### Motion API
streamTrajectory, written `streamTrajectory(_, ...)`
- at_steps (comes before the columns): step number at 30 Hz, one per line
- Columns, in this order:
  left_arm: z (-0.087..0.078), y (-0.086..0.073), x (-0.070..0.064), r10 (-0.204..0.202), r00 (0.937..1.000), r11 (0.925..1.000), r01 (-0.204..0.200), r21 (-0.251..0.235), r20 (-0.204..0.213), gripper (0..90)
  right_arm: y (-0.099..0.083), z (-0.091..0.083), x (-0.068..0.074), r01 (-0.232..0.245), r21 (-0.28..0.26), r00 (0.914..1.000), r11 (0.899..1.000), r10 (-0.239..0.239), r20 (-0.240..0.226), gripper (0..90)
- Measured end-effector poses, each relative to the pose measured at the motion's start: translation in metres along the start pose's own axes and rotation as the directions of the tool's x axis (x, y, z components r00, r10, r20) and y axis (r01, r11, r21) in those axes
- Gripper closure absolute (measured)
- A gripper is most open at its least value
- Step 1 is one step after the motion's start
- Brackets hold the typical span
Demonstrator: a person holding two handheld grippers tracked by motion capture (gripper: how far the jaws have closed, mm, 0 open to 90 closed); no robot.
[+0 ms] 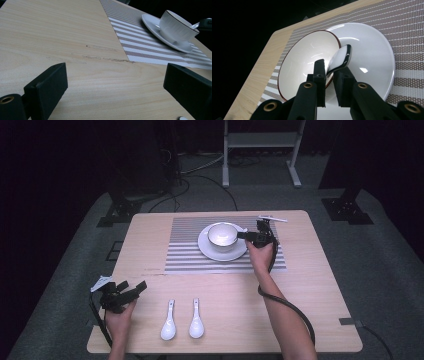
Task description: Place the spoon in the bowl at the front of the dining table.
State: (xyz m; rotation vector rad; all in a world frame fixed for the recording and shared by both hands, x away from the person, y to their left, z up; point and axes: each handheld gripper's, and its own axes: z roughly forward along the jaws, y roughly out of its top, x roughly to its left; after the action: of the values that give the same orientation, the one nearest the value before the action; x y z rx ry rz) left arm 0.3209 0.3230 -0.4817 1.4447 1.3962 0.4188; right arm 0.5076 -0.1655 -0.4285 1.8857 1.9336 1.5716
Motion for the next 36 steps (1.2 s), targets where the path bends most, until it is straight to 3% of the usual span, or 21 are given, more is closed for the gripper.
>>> streamTrajectory(14, 0.000, 0.000, 0.000, 0.001, 1.0000, 1.0000, -0.001, 0.001, -0.001, 3.9, -0.008, 0.001, -0.009, -0.027, 0.016, 0.9991, 1.000, 0.027, -0.033, 74.2)
streamTrajectory(23, 0.000, 0.000, 0.000, 0.003, 1.0000, 1.0000, -0.003, 0.001, -0.002, 3.9, -0.016, -0.005, -0.015, -0.057, 0.010, 0.9952, 0.998, 0.058, -0.079, 72.8)
streamTrajectory(36, 0.000, 0.000, 0.000, 0.001, 1.0000, 1.0000, -0.001, 0.001, -0.004, 3.9, -0.022, -0.013, -0.015, -0.047, 0.023, 0.9916, 0.999, 0.049, -0.120, 68.8)
